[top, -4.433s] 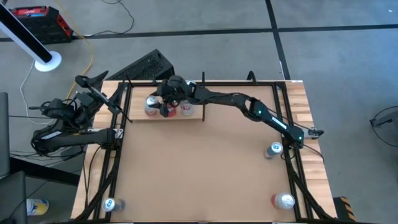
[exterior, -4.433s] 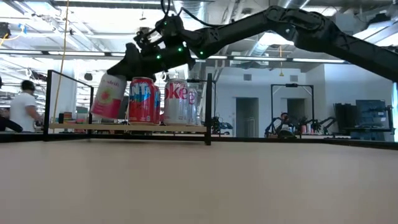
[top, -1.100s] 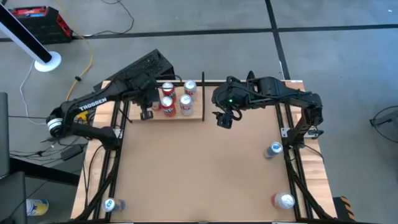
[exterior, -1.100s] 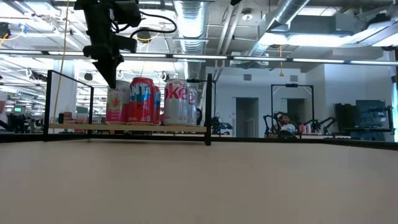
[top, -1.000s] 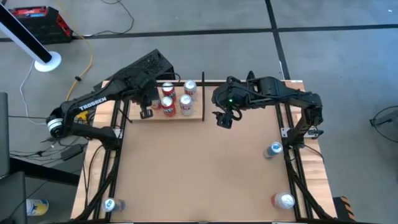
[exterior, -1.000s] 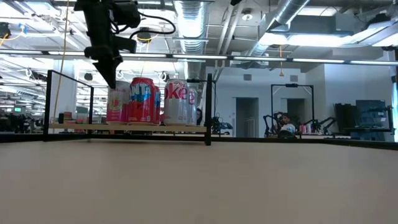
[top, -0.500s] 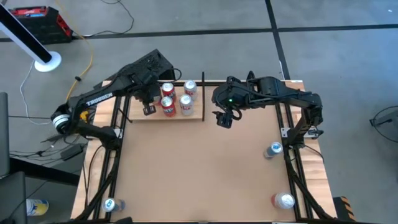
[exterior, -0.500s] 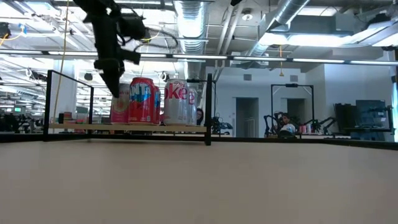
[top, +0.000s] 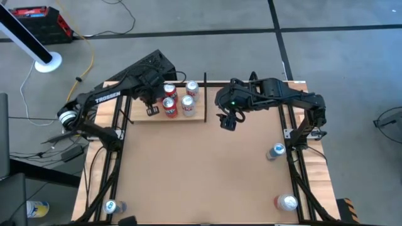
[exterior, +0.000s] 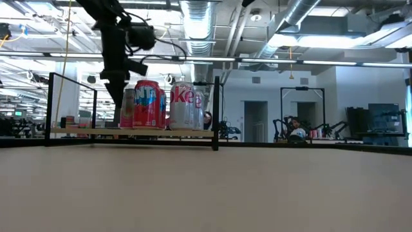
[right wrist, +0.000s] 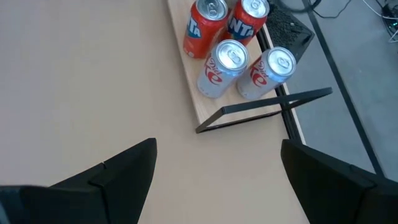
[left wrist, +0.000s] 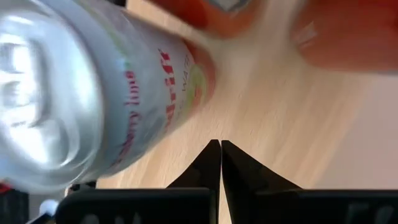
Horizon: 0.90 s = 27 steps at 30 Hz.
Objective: Place canned beverage on shelf
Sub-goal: Put the top pink-white soda can on the shelf
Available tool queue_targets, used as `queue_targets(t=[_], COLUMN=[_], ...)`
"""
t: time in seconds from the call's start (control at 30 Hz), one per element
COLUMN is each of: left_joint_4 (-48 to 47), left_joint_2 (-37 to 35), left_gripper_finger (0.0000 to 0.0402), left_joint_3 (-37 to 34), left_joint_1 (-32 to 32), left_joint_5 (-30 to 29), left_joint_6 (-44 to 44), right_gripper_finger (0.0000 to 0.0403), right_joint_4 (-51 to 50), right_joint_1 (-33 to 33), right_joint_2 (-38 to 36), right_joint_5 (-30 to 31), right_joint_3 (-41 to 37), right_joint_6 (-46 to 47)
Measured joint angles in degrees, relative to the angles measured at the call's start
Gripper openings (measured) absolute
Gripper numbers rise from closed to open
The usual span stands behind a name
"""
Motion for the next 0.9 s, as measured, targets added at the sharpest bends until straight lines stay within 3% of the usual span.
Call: queue_targets(t=[0.3, 0.9], left_joint_4=[2.15, 5.19], left_joint_2=[-4.90, -4.90], left_gripper_finger=[0.0000, 0.0000], left_joint_3=[0.00, 0.00], left_joint_1=[0.00, 2.45], left_joint_5=[5.92, 5.03], left_joint_6=[0.12, -0.70], right_gripper_finger=[0.0368, 0.0368], right_joint_4=[0.01, -0.14], right_joint_1=[-0.02, -0.02], right_joint_2=[0.02, 0.04], right_joint_5=[0.00, 0.01], right_joint_3=[0.00, 0.00], right_joint_6=[0.00, -0.07])
